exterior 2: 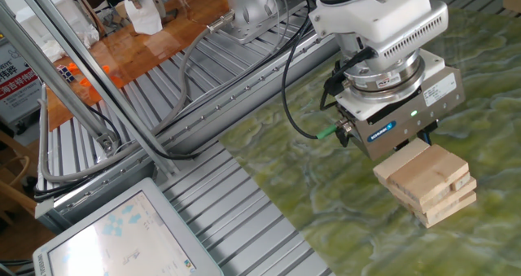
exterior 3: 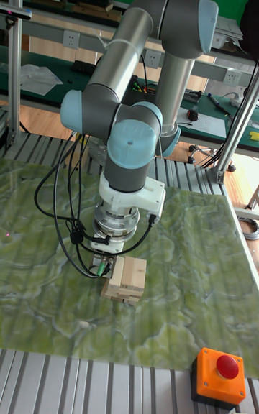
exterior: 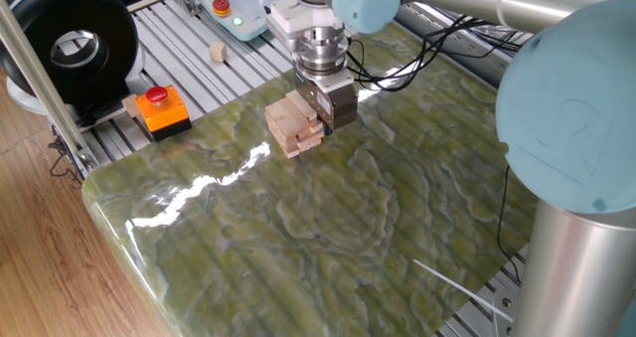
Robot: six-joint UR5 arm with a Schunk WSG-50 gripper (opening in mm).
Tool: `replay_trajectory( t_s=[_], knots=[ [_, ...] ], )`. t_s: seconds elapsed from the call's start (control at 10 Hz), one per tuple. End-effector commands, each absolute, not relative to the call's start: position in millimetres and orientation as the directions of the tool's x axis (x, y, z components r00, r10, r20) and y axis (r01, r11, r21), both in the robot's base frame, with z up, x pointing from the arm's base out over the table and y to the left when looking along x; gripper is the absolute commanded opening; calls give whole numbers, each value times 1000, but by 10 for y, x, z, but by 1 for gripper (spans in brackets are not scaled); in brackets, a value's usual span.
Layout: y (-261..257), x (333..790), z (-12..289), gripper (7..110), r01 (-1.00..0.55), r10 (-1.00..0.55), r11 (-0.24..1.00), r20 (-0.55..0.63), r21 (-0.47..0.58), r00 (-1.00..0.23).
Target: Play Jenga
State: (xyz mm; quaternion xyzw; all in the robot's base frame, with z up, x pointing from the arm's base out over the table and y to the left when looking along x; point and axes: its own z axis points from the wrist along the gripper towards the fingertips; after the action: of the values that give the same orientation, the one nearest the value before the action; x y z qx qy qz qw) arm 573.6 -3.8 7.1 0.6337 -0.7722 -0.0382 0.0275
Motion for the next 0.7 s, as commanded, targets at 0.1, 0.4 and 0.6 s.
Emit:
replay_trajectory(
  t_s=[0.1, 0.4, 0.6],
  knots=[
    [-93, 5748, 48, 7, -978, -982, 189, 0, 87, -189],
    [-85, 5741, 21, 7, -978, -982, 190, -6, 86, -191],
    [-37, 5761, -16, 7, -982, -984, 174, -14, 74, -176]
  ],
)
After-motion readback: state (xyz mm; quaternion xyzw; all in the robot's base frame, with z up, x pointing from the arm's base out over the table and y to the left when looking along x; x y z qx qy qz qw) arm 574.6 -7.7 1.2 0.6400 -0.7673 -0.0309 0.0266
